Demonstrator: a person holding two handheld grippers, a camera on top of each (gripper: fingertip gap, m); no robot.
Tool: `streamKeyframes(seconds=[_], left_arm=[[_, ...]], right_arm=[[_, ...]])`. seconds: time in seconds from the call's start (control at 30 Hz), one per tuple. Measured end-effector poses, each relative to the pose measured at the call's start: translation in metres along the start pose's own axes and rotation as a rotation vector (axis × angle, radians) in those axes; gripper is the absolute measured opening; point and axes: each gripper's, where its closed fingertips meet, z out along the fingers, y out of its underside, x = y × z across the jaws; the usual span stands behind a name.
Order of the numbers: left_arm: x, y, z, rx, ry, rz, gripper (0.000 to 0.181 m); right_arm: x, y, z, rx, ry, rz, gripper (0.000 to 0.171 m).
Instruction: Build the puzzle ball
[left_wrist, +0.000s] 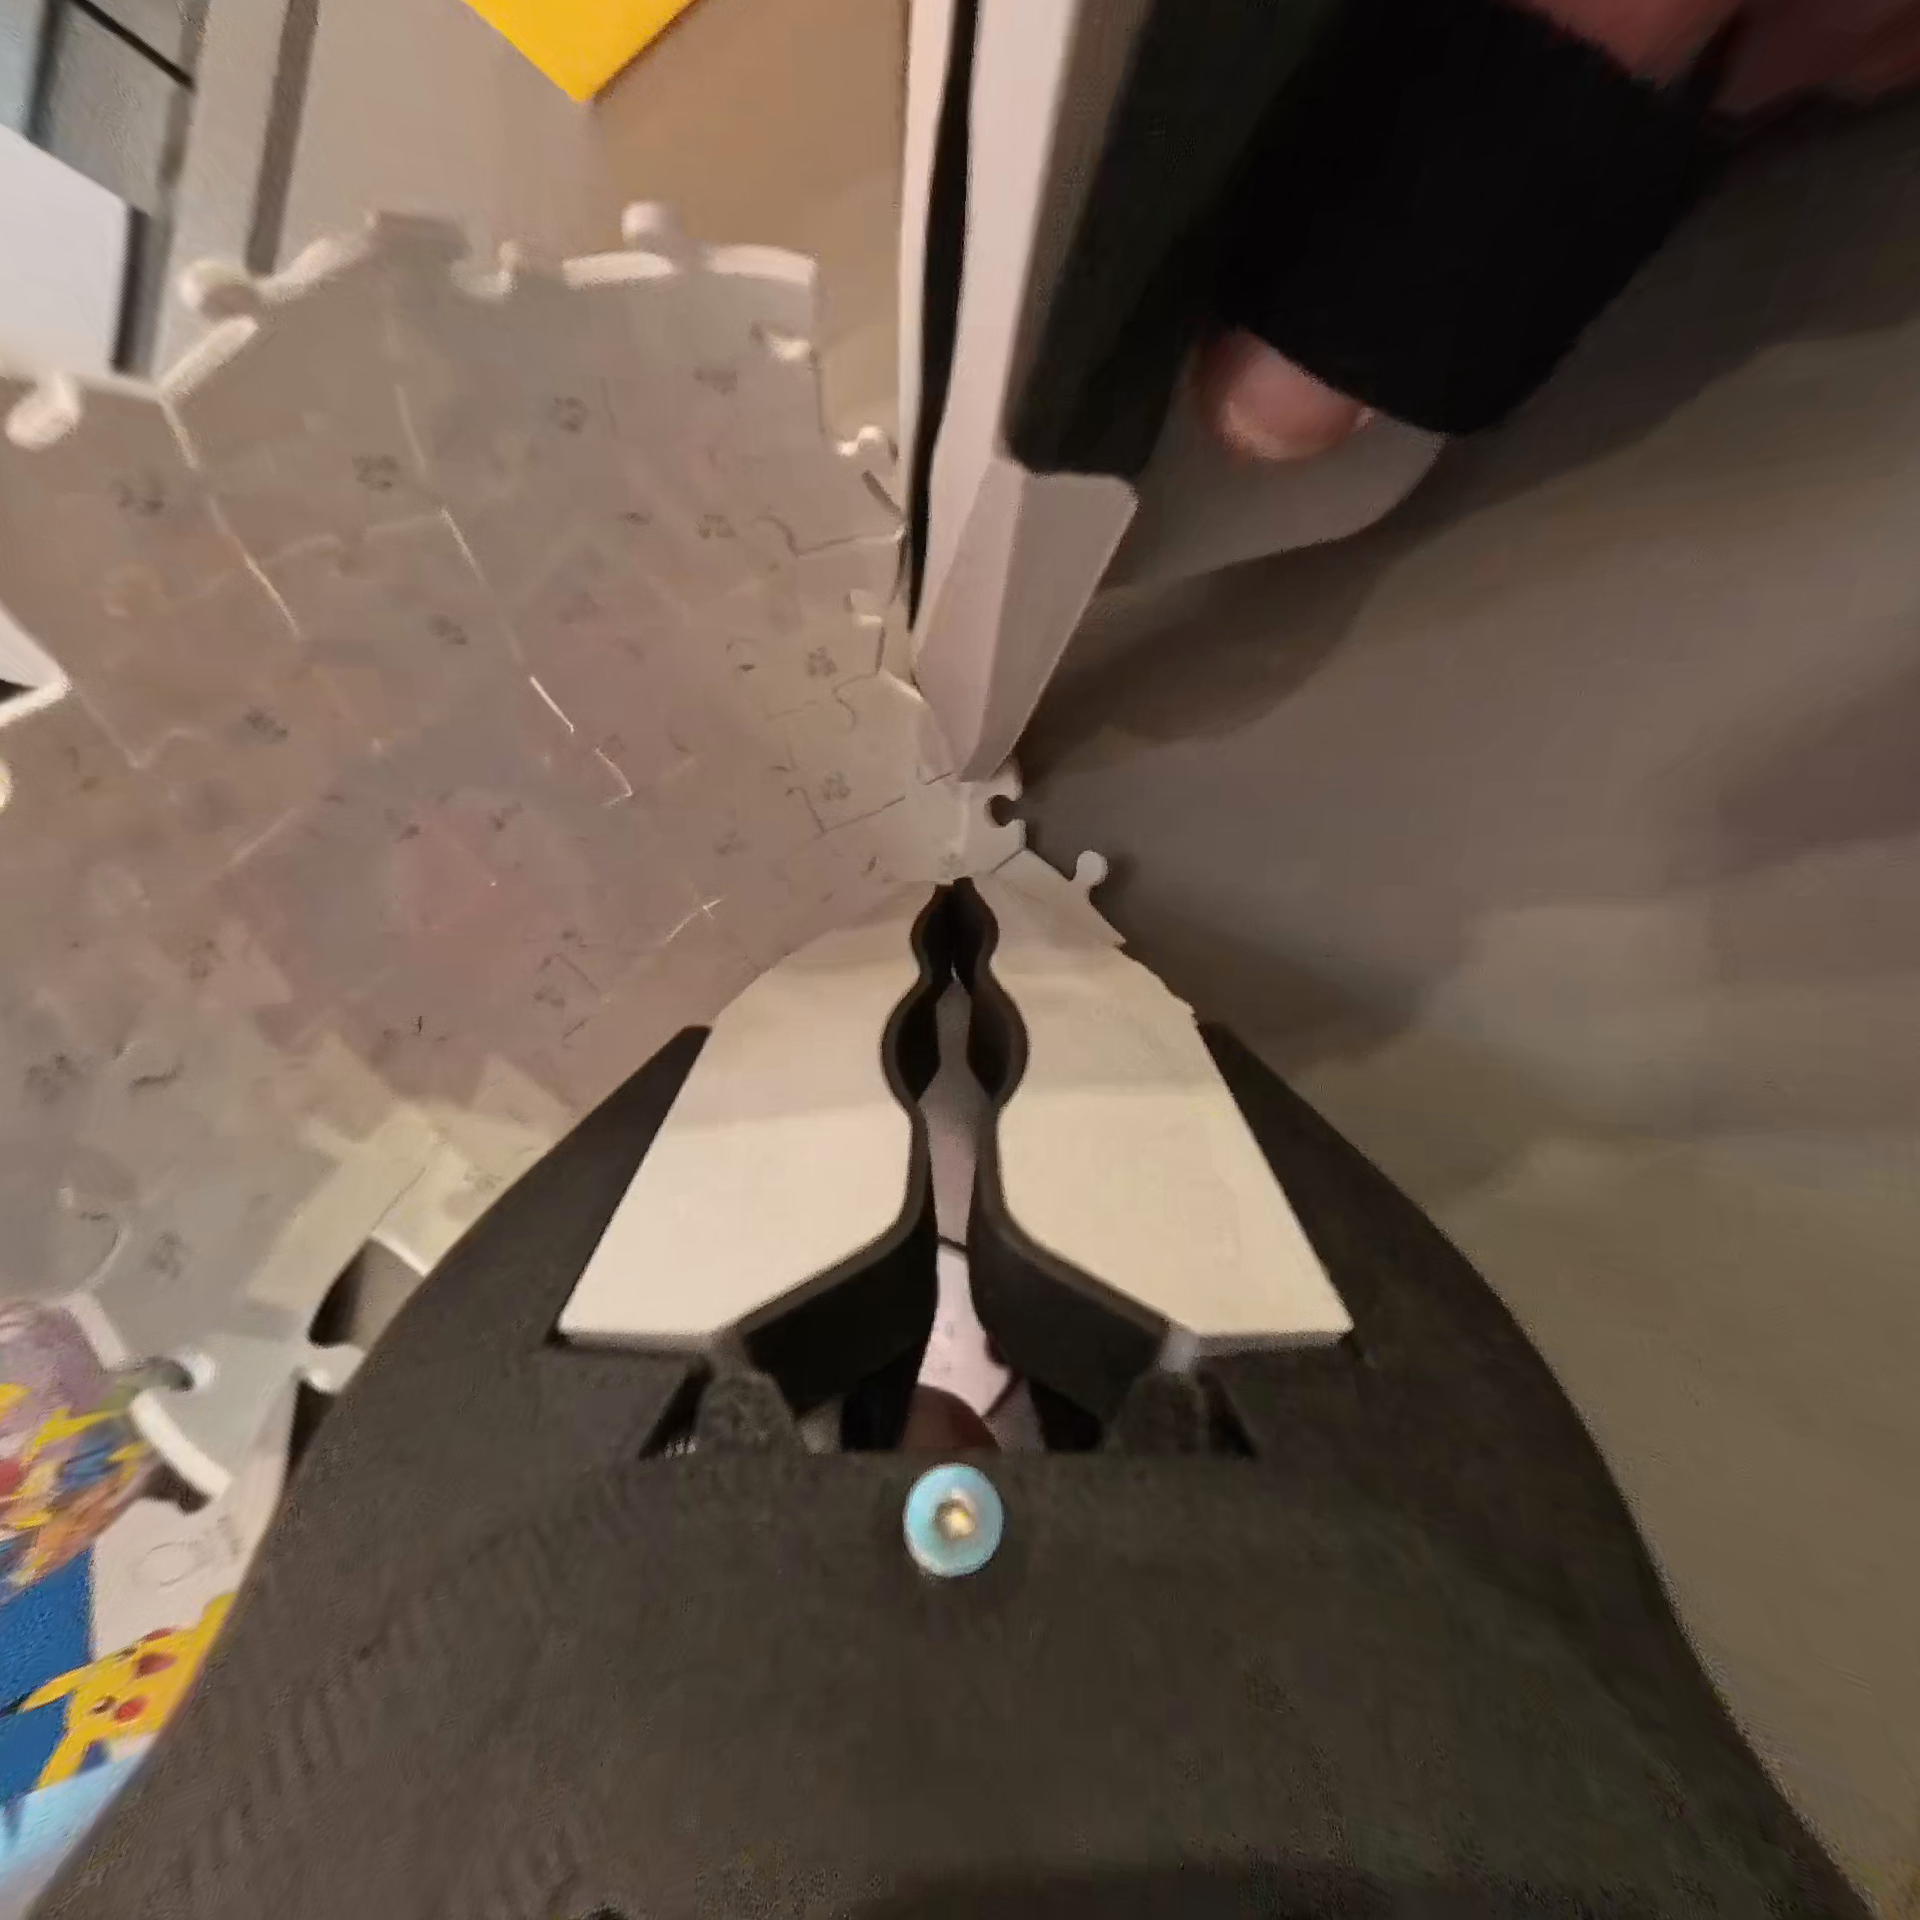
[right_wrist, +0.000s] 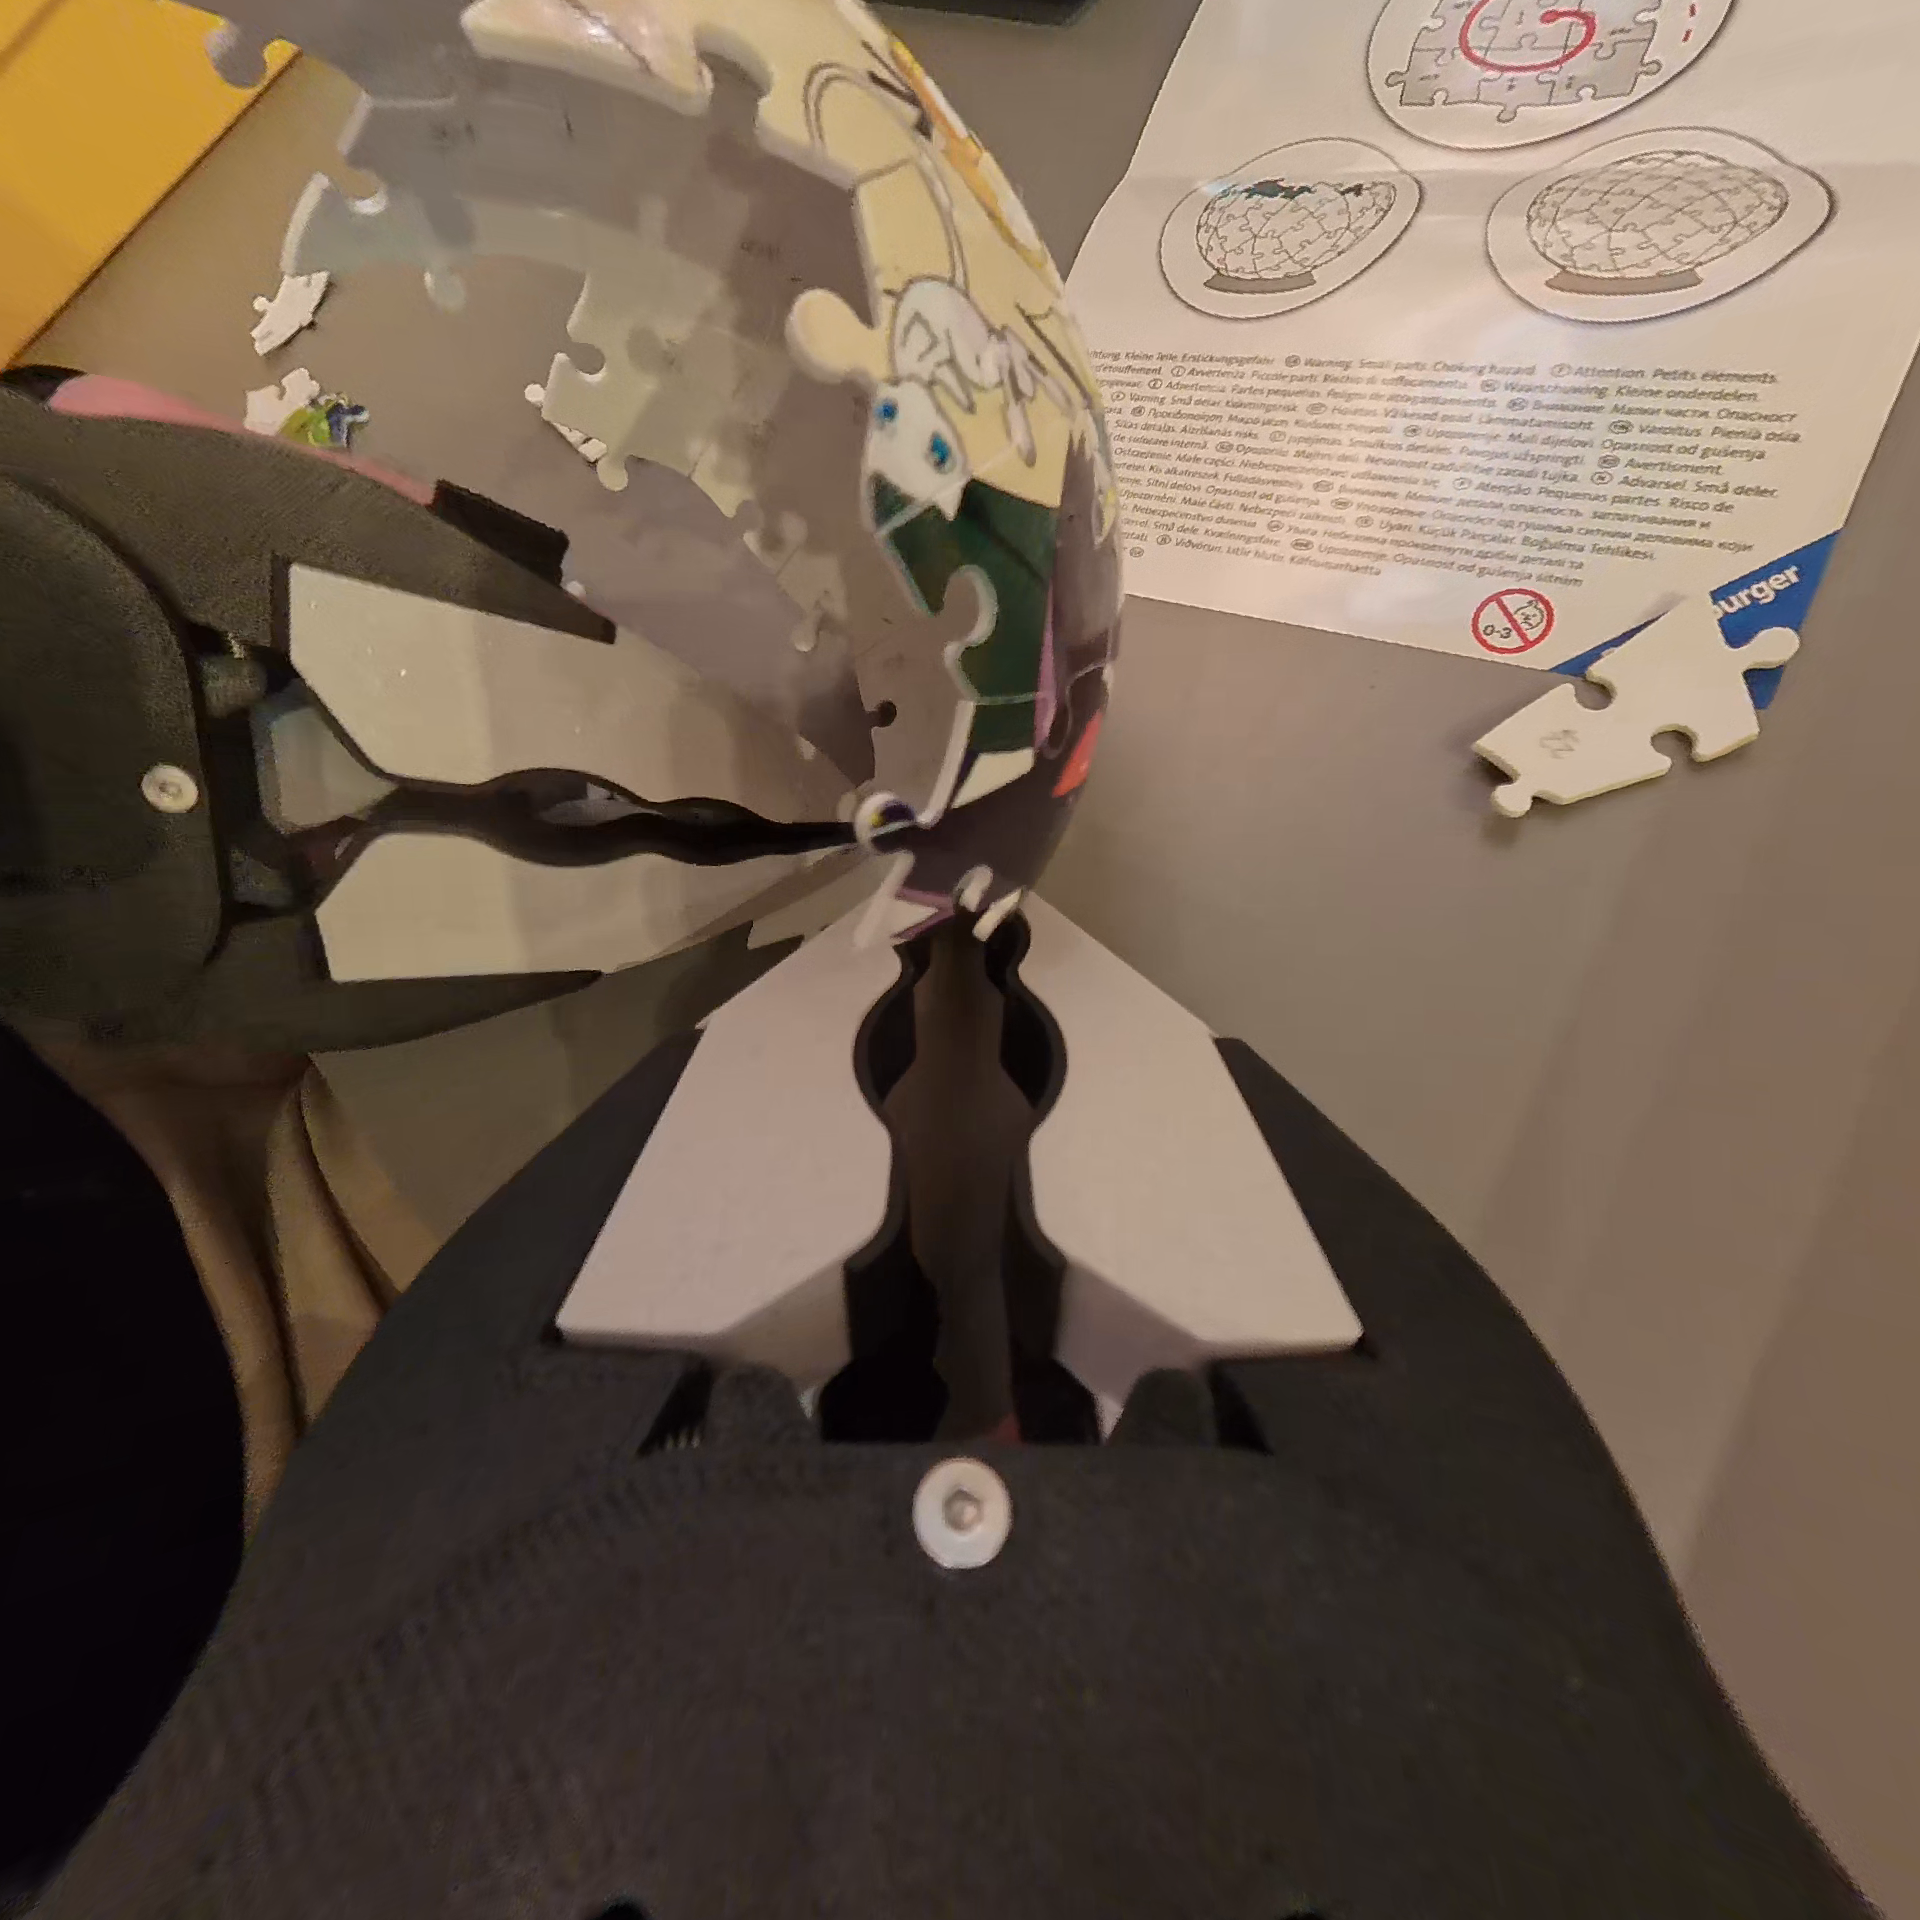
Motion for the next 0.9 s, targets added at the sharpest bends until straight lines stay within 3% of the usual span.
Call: streamKeyframes(seconds=[0.9], left_arm=[[-0.0016, -0.0018, 0.0004, 0.004, 0.081, -0.164, 0.000]], right_arm=[[0.0012, -0.0037, -0.0026, 0.029, 0.022, -0.023, 0.012]])
